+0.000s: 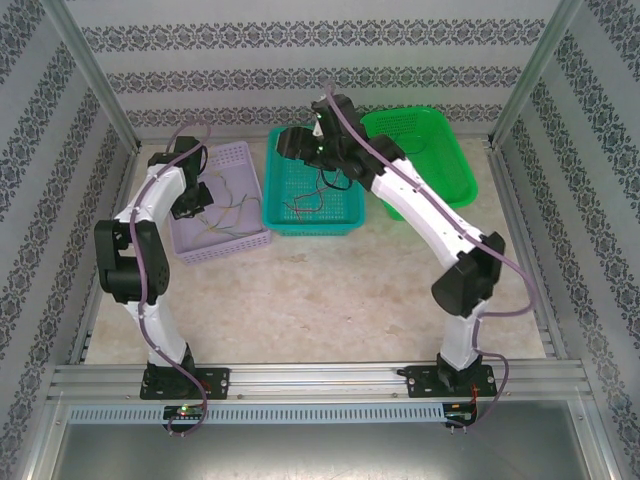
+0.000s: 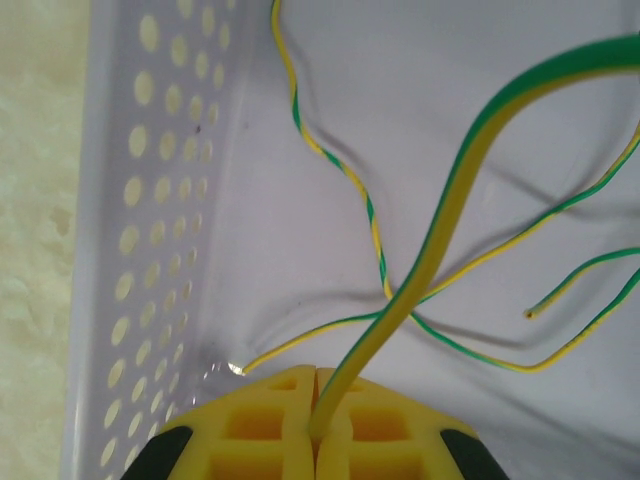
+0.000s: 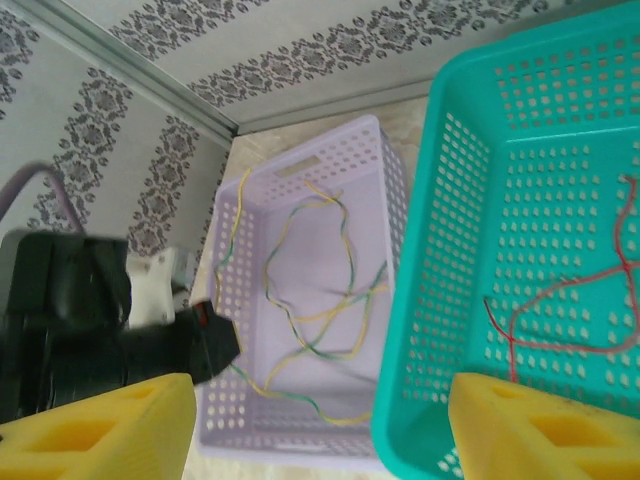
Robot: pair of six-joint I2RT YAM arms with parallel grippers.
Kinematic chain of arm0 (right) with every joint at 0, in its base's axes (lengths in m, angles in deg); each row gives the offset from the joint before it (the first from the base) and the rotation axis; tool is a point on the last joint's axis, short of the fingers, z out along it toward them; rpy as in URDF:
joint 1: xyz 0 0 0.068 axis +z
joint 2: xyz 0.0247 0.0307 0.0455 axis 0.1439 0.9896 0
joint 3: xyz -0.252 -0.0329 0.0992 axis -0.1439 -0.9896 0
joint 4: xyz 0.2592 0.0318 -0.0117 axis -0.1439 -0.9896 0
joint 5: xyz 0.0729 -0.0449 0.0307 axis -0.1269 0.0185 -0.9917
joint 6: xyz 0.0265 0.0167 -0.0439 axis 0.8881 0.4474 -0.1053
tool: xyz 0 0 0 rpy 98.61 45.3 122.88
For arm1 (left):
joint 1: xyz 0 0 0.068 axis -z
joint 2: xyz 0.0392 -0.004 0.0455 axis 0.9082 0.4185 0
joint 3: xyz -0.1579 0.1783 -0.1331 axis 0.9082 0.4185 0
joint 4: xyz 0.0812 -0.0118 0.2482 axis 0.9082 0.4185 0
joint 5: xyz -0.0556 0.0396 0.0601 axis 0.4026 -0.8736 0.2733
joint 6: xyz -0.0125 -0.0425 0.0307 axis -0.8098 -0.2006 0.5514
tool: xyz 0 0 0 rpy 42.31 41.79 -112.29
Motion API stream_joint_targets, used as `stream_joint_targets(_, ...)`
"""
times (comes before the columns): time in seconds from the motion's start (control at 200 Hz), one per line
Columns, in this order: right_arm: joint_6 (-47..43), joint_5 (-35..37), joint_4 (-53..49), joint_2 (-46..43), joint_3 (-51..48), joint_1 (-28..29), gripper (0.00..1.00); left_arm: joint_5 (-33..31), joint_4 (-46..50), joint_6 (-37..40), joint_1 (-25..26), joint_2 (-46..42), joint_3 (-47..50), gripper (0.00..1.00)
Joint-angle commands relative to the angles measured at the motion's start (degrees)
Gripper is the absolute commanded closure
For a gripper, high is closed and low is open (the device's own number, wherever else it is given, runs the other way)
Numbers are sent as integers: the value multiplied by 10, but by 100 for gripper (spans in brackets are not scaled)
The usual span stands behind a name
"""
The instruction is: Untangle the cables
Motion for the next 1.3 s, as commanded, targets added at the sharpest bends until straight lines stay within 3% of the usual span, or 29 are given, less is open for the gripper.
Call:
stream_joint_targets(0.0,-27,29,18,-67,-82,2,32,-6,26,29,-7,21,-29,91)
stream_joint_targets(0.11,-37,55,23,-143,-170,-8,32,-20,42,27,-6,15,-27,58)
stream_joint_targets(0.185,-37,58,27,-191,-224,-23,31,-29,51,26,-6,2,-26,44)
stream_joint_targets(0.325,-46,60,19,-265,-292,-55,31,-31,64,15,0,-41,-38,35)
stream_joint_targets(0.46,-72,72,24,-341,-352,-90,31,6,65,-16,2,-108,-45,31)
stream_joint_targets(0.485,-80,80,26,-359,-364,-95,29,17,60,-20,2,-124,-40,26)
stream_joint_targets(0.505,-84,88,28,-371,-374,-99,24,28,52,-22,2,-140,-35,4)
stream_joint_targets(0.52,-89,93,30,-382,-384,-101,6,37,46,-24,2,-153,-29,0)
stream_joint_targets(0.624,-127,126,34,-453,-443,-125,2,88,-28,-42,3,-254,42,0)
stream_joint_targets(0.734,-140,246,-7,-516,-490,-129,2,59,-52,-70,7,-356,114,0)
stream_joint_targets(0.859,-166,344,6,-579,-567,-121,2,-34,-153,-115,21,-535,267,0)
stream_joint_targets(0.964,-236,372,105,-623,-668,-129,2,-194,-137,-162,53,-594,338,0)
stream_joint_targets(1.029,-302,366,190,-651,-741,-133,2,-232,-120,-134,60,-595,368,0)
stream_joint_targets(1.129,-397,373,322,-667,-848,-137,2,-214,-188,19,61,-606,455,0)
stream_joint_targets(1.194,-404,362,363,-645,-893,-162,2,-227,-224,77,61,-616,520,0)
stream_joint_targets(1.294,-394,301,419,-590,-931,-211,2,-183,-360,134,61,-684,648,0)
